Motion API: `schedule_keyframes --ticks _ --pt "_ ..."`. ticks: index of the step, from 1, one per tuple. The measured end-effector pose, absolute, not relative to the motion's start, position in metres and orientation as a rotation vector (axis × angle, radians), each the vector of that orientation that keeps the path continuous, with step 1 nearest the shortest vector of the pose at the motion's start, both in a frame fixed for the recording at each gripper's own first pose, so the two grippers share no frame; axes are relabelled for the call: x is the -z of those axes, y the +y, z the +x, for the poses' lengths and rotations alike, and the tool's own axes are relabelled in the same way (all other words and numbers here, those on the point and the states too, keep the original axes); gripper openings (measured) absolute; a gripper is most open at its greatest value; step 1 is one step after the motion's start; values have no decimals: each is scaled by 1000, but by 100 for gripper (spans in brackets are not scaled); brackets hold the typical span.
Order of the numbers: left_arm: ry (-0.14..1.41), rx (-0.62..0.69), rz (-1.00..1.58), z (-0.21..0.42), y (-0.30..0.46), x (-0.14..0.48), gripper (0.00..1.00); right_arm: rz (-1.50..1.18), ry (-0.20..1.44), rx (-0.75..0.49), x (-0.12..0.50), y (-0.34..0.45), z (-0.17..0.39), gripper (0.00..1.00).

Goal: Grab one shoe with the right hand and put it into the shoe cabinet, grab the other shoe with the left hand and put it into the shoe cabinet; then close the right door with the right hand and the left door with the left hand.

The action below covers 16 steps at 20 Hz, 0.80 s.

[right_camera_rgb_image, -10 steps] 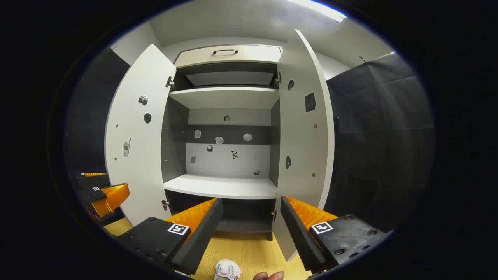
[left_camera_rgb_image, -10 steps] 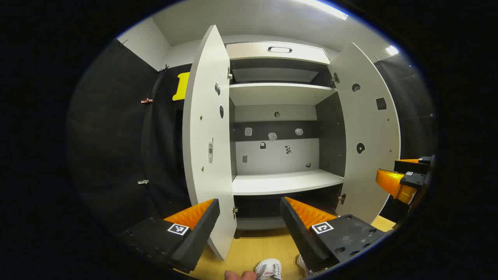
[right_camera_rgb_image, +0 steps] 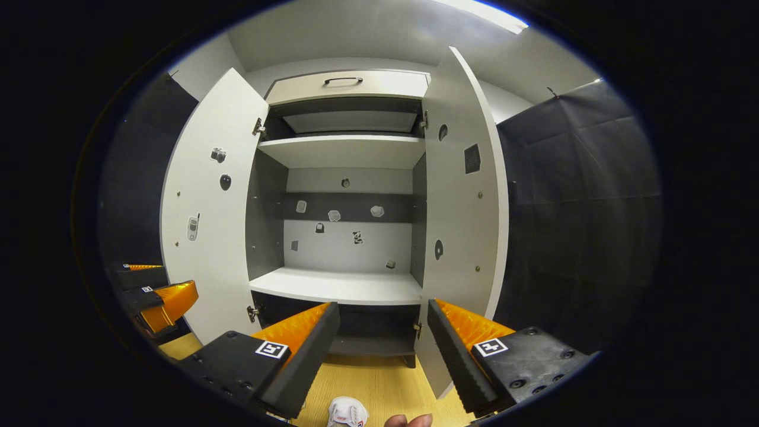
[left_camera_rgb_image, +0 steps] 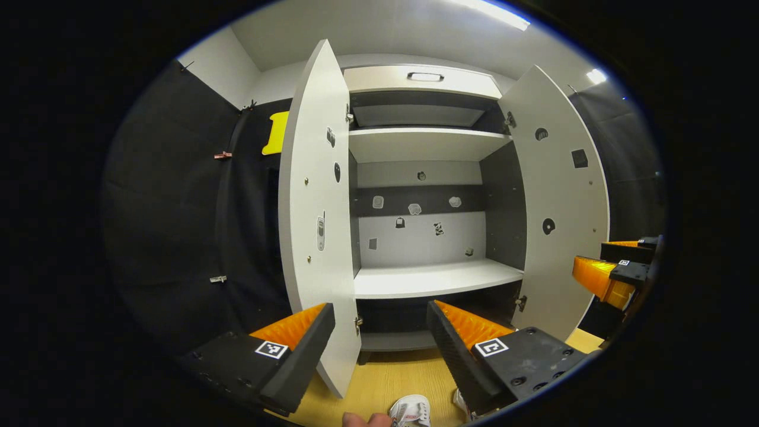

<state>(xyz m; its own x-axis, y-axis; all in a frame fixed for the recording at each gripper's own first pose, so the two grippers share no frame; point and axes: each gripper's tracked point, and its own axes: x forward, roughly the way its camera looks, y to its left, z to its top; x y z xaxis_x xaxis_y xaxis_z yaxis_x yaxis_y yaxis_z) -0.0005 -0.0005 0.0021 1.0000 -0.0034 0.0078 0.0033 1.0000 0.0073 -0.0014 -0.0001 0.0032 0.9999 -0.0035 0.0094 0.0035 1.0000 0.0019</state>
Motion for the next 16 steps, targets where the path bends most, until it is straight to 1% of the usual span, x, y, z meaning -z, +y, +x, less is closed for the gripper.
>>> schedule_keyframes --ticks 9,13,16 --pt "-10 1 12 -2 0 -2 98 7 4 0 2 2 -2 98" --pt "-9 -5 13 -6 1 1 98 17 57 -12 23 7 -6 98" --pt "-4 -12 11 -12 3 6 98 41 129 -38 53 18 -15 98"
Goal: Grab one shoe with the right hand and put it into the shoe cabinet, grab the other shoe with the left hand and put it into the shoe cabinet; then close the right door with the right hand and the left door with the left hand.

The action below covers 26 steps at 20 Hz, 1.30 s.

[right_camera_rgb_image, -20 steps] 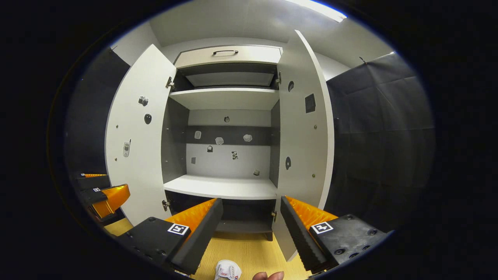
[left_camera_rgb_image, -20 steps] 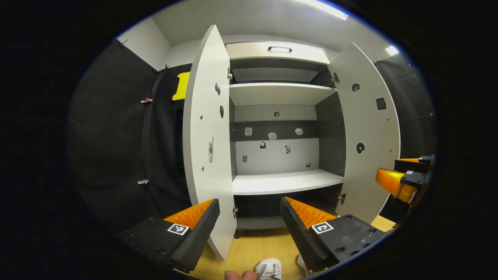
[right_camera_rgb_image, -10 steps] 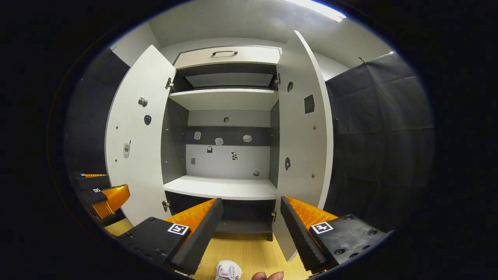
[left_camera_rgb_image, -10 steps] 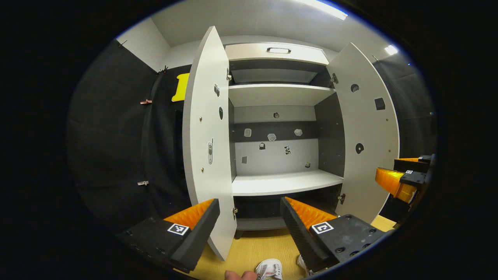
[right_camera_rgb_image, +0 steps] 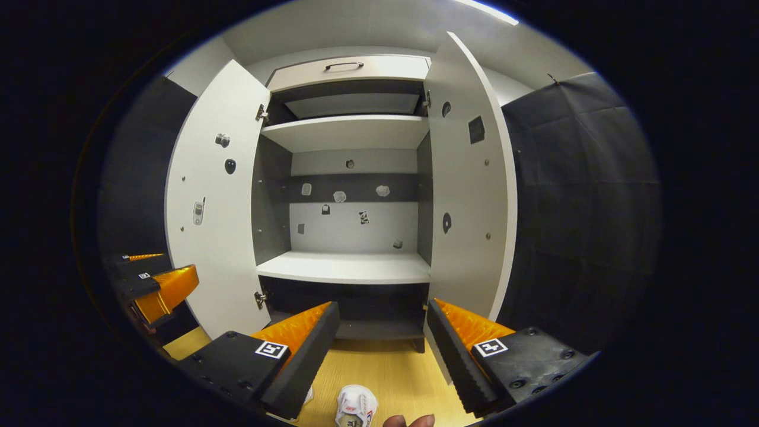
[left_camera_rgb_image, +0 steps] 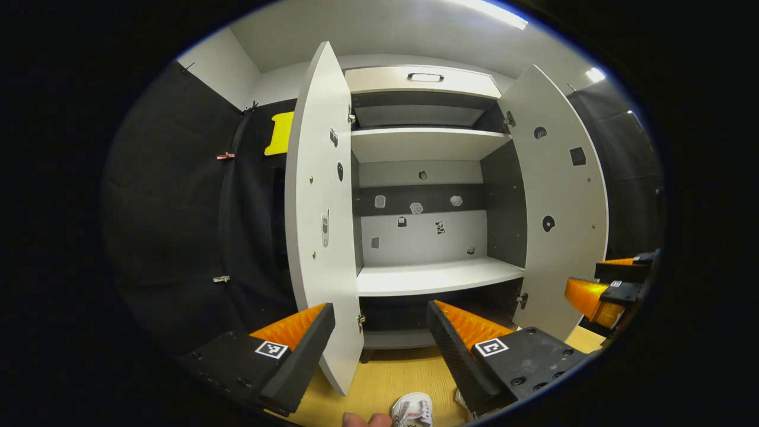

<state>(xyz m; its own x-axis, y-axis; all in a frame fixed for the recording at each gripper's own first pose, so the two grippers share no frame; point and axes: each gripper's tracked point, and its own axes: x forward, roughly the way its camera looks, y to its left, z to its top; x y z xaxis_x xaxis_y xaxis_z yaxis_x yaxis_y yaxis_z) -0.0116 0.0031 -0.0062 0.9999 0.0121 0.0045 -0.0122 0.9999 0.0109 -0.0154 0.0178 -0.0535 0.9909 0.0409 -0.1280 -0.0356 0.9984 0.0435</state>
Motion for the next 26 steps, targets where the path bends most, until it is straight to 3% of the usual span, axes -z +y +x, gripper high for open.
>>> schedule_keyframes --ticks 14,18,20,23,24,25,26 --pt "124 -88 50 -42 31 73 98 143 671 -211 278 87 -98 97" --pt "165 -100 55 -50 37 89 99 173 789 -184 340 96 -105 77" --pt "175 -105 63 -51 40 93 98 186 830 -150 367 96 -101 56" --pt "189 -111 69 -54 44 99 98 192 832 -81 397 87 -83 56" --pt "191 -111 69 -54 45 100 98 200 835 -74 403 88 -78 53" --pt "195 -112 71 -56 46 102 98 199 829 -82 408 92 -73 41" --pt "198 -113 74 -56 48 104 99 185 822 -88 412 95 -68 41"
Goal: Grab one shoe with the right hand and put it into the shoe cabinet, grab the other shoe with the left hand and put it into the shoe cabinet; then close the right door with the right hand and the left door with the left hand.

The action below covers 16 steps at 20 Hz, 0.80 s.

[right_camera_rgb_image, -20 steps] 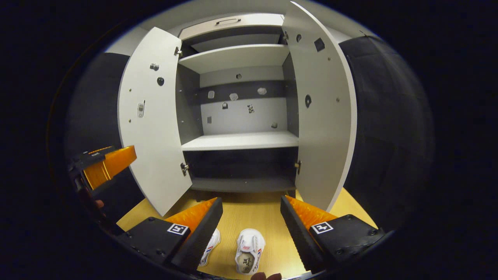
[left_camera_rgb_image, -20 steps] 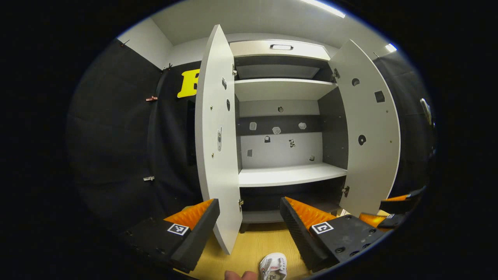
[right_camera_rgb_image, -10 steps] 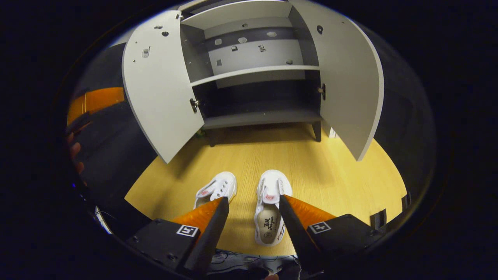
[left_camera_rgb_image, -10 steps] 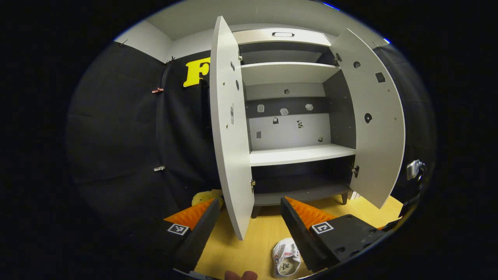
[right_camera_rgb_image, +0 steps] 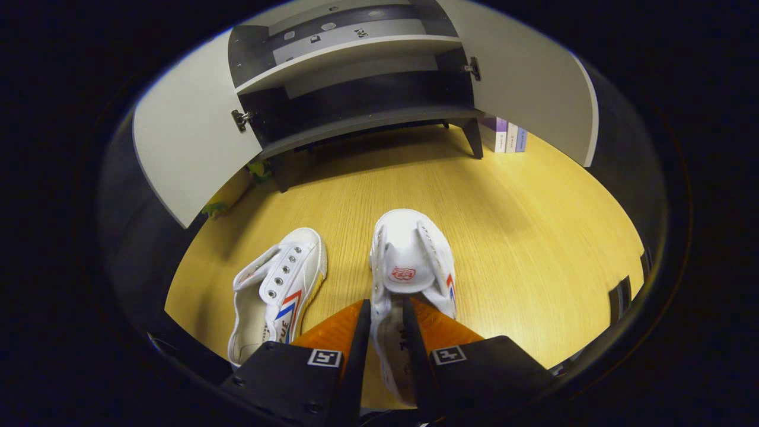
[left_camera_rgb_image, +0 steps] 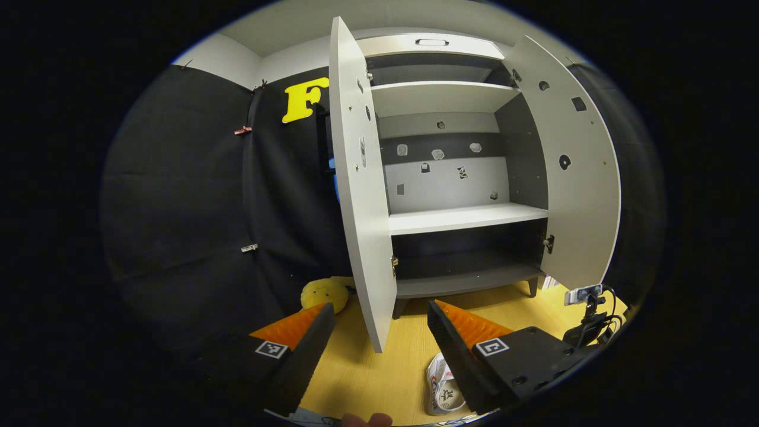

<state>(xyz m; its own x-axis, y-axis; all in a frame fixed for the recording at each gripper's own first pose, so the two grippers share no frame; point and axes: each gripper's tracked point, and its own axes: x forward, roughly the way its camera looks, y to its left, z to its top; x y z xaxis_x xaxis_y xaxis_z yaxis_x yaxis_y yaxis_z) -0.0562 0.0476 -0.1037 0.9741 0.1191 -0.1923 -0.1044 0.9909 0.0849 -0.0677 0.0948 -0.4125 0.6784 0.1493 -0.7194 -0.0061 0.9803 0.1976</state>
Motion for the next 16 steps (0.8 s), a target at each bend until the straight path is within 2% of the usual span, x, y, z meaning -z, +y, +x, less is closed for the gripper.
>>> schedule_keyframes --ticks 1,2,5,6,8,9,10,11,16 --pt "202 -114 80 -56 48 105 99 179 808 -98 414 99 -63 31" --pt "204 -114 86 -56 48 106 99 167 787 -102 417 101 -57 36" --pt "217 -118 96 -57 52 112 96 120 739 -69 439 100 -32 34" --pt "220 -120 98 -57 53 112 96 109 712 -58 431 100 -38 18" --pt "219 -124 106 -56 54 113 97 94 672 -68 431 101 -32 18" --pt "217 -127 111 -56 55 112 97 98 660 -70 432 101 -28 11" --pt "216 -127 115 -56 55 112 96 110 672 -76 434 102 -29 11" --pt "213 -126 119 -56 55 110 96 138 689 -78 427 101 -34 6" --pt "203 -120 120 -50 55 107 96 181 736 -130 416 92 -30 6"
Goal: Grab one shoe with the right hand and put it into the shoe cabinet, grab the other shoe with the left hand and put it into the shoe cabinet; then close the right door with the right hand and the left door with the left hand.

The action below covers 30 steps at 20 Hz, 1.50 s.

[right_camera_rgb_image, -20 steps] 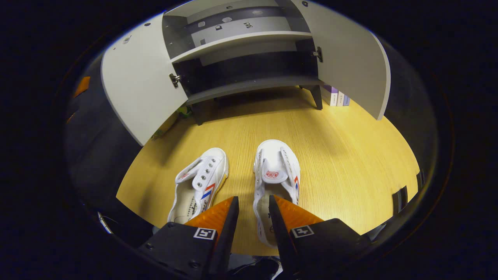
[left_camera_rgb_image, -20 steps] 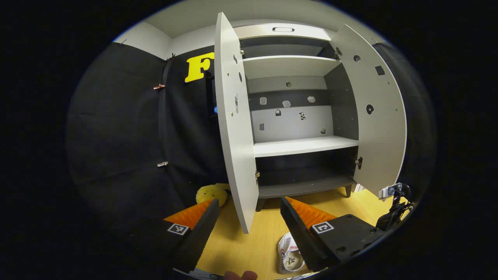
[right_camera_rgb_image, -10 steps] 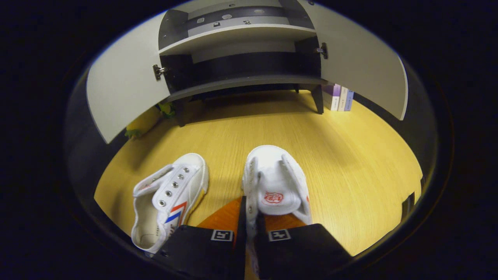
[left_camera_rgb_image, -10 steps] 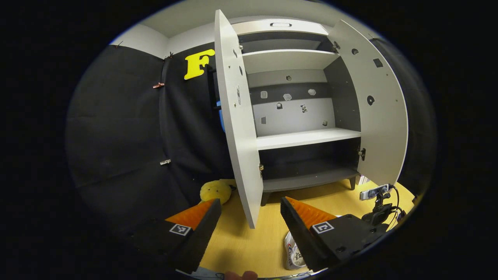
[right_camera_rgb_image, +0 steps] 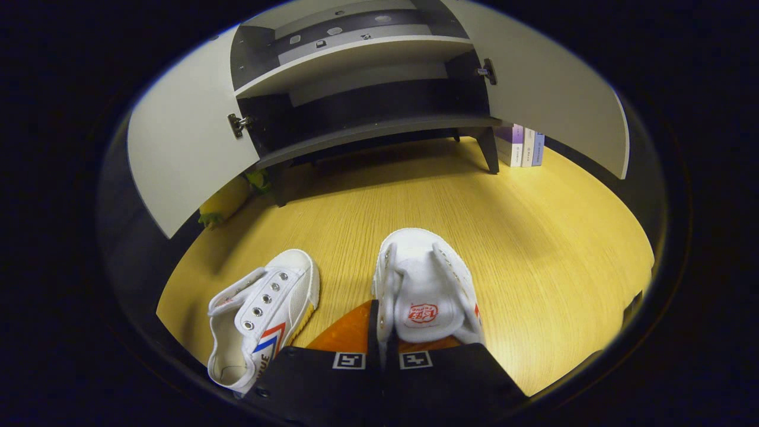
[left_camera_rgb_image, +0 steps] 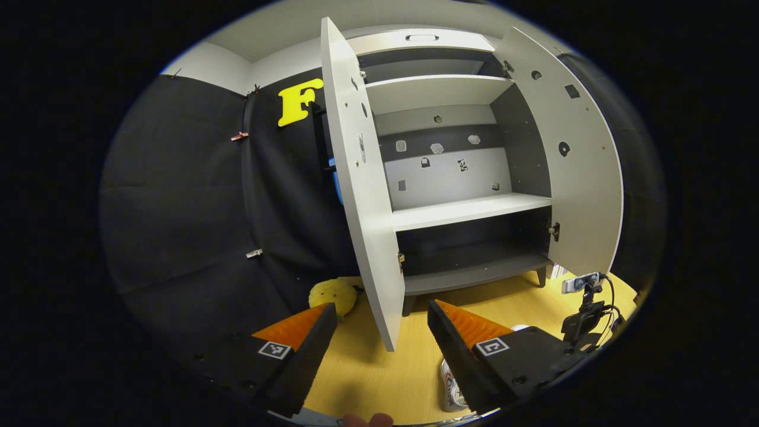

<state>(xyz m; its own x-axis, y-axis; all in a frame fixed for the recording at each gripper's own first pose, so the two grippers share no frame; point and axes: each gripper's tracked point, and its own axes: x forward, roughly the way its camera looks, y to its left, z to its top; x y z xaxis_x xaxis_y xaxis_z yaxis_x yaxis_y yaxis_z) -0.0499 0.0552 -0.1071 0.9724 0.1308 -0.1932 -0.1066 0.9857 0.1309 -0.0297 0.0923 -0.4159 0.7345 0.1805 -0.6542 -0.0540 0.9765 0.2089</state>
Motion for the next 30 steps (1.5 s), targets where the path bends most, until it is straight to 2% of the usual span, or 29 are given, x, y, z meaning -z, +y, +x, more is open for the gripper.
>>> schedule_keyframes --ticks 1,3,6,9,10,11,16,24,30 --pt "201 -119 112 -48 55 106 100 185 744 -139 410 91 -31 6" --pt "187 -119 107 -44 54 101 96 227 752 -143 395 90 -33 6" --pt "165 -110 115 -39 51 93 97 225 726 -168 362 86 -33 6" --pt "142 -92 114 -35 44 86 96 234 679 -190 308 86 -24 6" --pt "140 -88 109 -34 43 85 100 239 663 -193 288 85 -20 6" --pt "142 -84 96 -32 41 85 96 240 648 -193 267 85 -15 6" --pt "145 -52 34 -24 28 83 96 205 547 -197 164 84 23 6" --pt "127 -21 35 -12 25 81 96 167 448 -208 55 86 151 6" --pt "159 -9 3 -3 29 93 97 107 416 -161 34 78 278 6"
